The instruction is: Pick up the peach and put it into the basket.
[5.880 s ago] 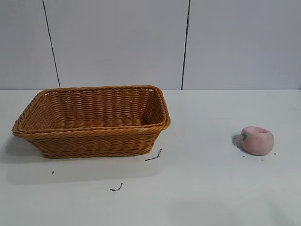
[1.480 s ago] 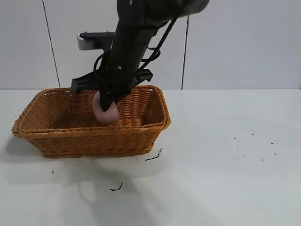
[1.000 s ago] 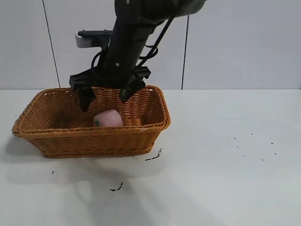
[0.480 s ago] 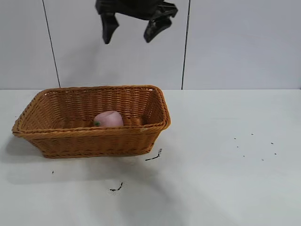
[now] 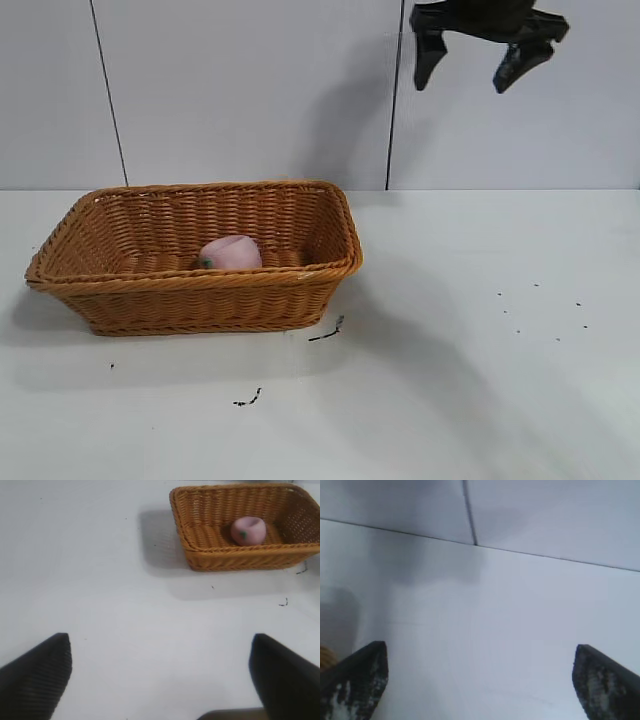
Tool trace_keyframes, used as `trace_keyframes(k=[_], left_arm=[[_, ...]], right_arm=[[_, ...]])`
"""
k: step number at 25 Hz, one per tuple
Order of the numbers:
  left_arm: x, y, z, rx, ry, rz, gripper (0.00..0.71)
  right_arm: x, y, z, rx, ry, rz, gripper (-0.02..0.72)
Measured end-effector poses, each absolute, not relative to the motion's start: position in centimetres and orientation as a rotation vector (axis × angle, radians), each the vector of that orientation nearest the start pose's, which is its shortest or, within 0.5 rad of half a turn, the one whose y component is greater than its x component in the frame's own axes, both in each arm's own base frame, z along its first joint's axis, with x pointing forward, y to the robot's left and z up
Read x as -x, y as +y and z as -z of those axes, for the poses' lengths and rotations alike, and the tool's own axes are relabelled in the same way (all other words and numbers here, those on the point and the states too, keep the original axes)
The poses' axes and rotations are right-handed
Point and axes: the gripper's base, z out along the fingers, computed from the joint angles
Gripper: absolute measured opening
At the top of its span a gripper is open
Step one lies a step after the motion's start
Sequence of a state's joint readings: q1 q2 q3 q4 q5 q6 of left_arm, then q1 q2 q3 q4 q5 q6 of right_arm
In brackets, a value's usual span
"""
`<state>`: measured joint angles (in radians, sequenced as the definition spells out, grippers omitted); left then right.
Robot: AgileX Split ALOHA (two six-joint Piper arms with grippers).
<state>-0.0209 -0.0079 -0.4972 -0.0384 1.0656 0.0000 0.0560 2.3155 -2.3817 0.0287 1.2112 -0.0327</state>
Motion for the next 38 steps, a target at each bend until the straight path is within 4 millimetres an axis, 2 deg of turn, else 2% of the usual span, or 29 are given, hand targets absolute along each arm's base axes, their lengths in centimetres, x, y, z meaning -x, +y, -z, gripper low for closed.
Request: trace_keyframes(k=[2, 5, 9, 11, 14, 18, 22, 26, 29, 33, 36, 38], left_arm=[[0.6, -0.3, -27.6, -0.023, 2.044, 0.059, 0.693], [0.6, -0.3, -27.6, -0.023, 2.044, 0.059, 0.693], [0.6, -0.3, -27.6, -0.023, 2.044, 0.059, 0.693], [0.6, -0.3, -27.6, -0.023, 2.044, 0.059, 0.693], [0.6, -0.3, -27.6, -0.023, 2.044, 0.059, 0.693], [0.6, -0.3, -27.6, -0.023, 2.044, 0.059, 0.693], [0.6, -0.3, -27.6, -0.023, 2.044, 0.059, 0.693], [0.6, -0.3, -27.6, -0.023, 2.044, 0.059, 0.693], [0.6, -0.3, -27.6, -0.023, 2.044, 0.059, 0.693], [0.6, -0.3, -27.6, -0.023, 2.044, 0.059, 0.693], [0.6, -0.3, -27.6, -0.023, 2.044, 0.059, 0.693], [0.6, -0.3, -27.6, -0.023, 2.044, 0.059, 0.693]], right_arm=[[-50.1, 3.0, -29.2, 0.114, 2.633, -0.038, 0.695], [-48.1, 2.8, -31.2, 0.114, 2.629, -0.030, 0.695], [-43.9, 2.6, -34.8, 0.108, 2.620, -0.029, 0.695], [-40.9, 2.4, -36.9, 0.105, 2.604, -0.029, 0.695], [-35.9, 2.1, -38.9, 0.092, 2.596, -0.033, 0.695], [-28.3, 1.7, -39.8, 0.071, 2.595, -0.039, 0.695], [-20.7, 1.3, -38.4, 0.038, 2.605, -0.048, 0.695], [-13.7, 0.9, -35.3, 0.025, 2.599, -0.052, 0.695], [-9.5, 0.6, -32.8, 0.024, 2.526, -0.055, 0.695], [-5.6, 0.4, -29.7, 0.022, 2.374, -0.061, 0.695], [-3.8, 0.3, -27.7, 0.022, 2.314, -0.058, 0.695], [-3.1, 0.2, -27.4, 0.022, 2.264, -0.056, 0.695]])
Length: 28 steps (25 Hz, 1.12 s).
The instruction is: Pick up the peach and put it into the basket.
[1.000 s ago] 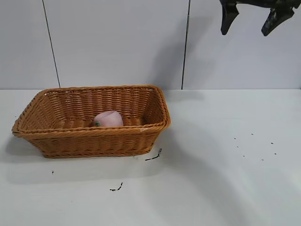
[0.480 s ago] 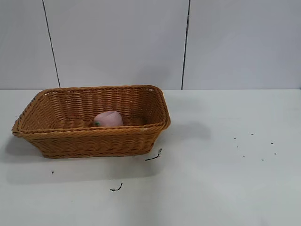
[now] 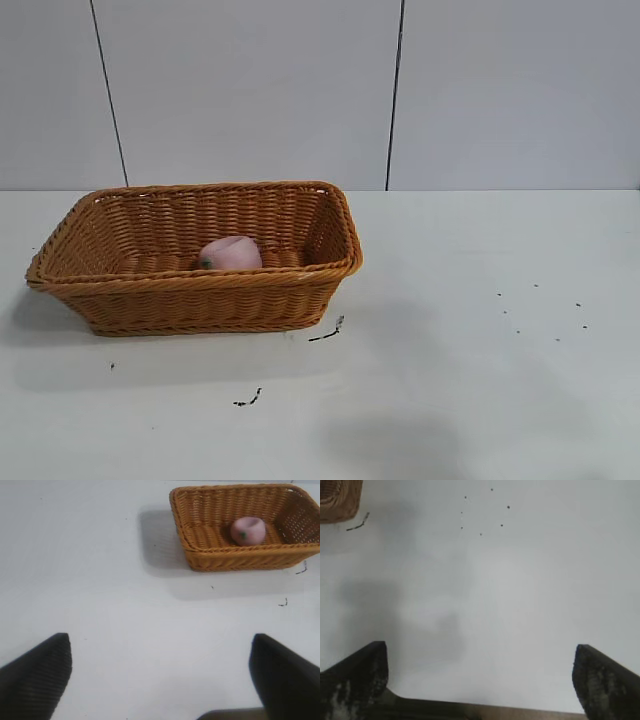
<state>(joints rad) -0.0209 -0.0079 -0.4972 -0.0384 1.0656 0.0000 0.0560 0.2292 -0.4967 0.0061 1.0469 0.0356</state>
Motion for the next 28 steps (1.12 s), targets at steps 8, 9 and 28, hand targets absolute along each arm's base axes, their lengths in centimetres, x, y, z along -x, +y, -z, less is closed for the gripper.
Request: trace_keyframes(k=[8, 9, 28], left_arm=[[0.6, -0.3, -27.6, -0.023, 2.044, 0.059, 0.693], [0.6, -0.3, -27.6, -0.023, 2.044, 0.059, 0.693], [0.6, -0.3, -27.6, -0.023, 2.044, 0.059, 0.693]], right_arm=[[-2.5, 0.2, -27.6, 0.022, 2.203, -0.060, 0.695], [-2.5, 0.2, -27.7, 0.022, 2.202, -0.060, 0.695], [0.4, 0.1, -27.9, -0.064, 2.010, -0.018, 0.695]])
